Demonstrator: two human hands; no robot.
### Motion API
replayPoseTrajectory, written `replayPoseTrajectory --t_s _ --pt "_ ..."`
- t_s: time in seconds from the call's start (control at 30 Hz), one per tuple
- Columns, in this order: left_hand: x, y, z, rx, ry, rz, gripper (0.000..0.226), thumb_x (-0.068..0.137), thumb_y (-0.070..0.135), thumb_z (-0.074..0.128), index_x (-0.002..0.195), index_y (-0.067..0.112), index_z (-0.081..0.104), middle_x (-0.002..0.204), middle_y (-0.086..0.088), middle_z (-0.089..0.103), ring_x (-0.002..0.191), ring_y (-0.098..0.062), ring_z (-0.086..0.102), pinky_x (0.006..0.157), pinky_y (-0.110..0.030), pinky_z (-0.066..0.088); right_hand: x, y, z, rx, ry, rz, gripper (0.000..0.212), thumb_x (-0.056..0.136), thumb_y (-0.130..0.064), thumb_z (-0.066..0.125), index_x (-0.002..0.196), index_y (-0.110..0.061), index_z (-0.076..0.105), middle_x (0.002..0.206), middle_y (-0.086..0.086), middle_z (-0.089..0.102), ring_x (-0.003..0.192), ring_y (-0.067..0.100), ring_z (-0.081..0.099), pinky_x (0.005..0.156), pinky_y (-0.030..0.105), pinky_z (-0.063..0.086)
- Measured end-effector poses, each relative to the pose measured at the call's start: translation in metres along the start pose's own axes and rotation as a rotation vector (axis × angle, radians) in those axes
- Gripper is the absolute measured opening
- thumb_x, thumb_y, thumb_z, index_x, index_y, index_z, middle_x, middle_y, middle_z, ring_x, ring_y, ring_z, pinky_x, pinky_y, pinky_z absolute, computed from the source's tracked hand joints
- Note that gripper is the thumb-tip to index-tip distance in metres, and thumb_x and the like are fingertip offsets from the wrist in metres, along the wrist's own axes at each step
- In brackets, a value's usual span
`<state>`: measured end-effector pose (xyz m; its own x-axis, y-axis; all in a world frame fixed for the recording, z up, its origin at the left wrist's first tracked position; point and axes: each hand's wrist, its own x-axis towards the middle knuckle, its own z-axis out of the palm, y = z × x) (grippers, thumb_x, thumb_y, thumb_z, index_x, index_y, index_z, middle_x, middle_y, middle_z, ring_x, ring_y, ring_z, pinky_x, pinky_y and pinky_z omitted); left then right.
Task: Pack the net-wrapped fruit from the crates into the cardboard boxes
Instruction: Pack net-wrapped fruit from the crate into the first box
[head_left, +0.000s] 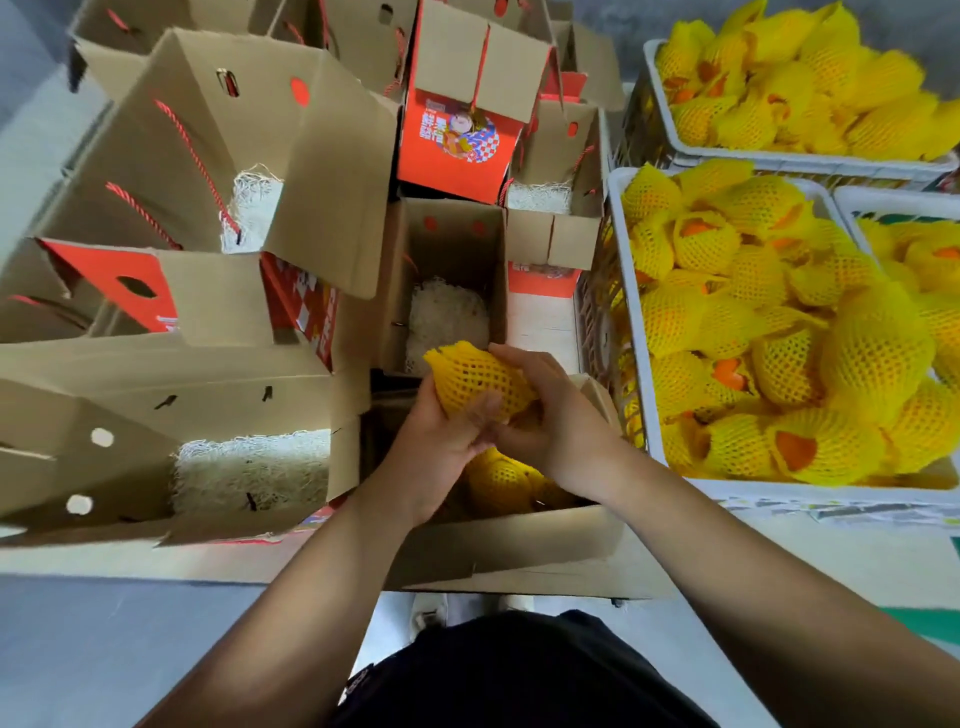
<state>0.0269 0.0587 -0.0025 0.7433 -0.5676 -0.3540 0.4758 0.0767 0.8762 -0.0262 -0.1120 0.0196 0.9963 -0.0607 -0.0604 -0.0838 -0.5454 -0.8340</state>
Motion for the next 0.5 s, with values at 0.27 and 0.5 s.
replayPoseTrajectory --t_s 0.27,0.5 --pt "-0.013 -0.010 -0.027 0.553 0.003 0.052 0.104 0.089 0.022 0.081 0.156 0.047 0.006 0.149 0.014 0.043 0.125 0.014 0.050 0.092 -0.002 0.042 0.028 -0.008 0.015 0.456 -0.306 0.451 0.067 0.062 -0.057 0.084 0.121 -0.040 0.058 0.120 -0.004 0.069 0.114 0.021 0.067 0.101 0.044 0.055" --pt "-0.029 0.005 -0.036 1.410 0.076 -0.076 0.122 0.086 0.031 0.078 0.161 0.031 -0.018 0.150 -0.008 0.045 0.136 -0.034 0.038 0.113 -0.047 0.033 0.021 0.001 0.044 -0.025 -0.283 0.463 0.073 0.072 -0.041 0.082 0.131 -0.042 0.039 0.115 -0.004 0.060 0.099 0.018 0.060 0.075 0.032 0.055"
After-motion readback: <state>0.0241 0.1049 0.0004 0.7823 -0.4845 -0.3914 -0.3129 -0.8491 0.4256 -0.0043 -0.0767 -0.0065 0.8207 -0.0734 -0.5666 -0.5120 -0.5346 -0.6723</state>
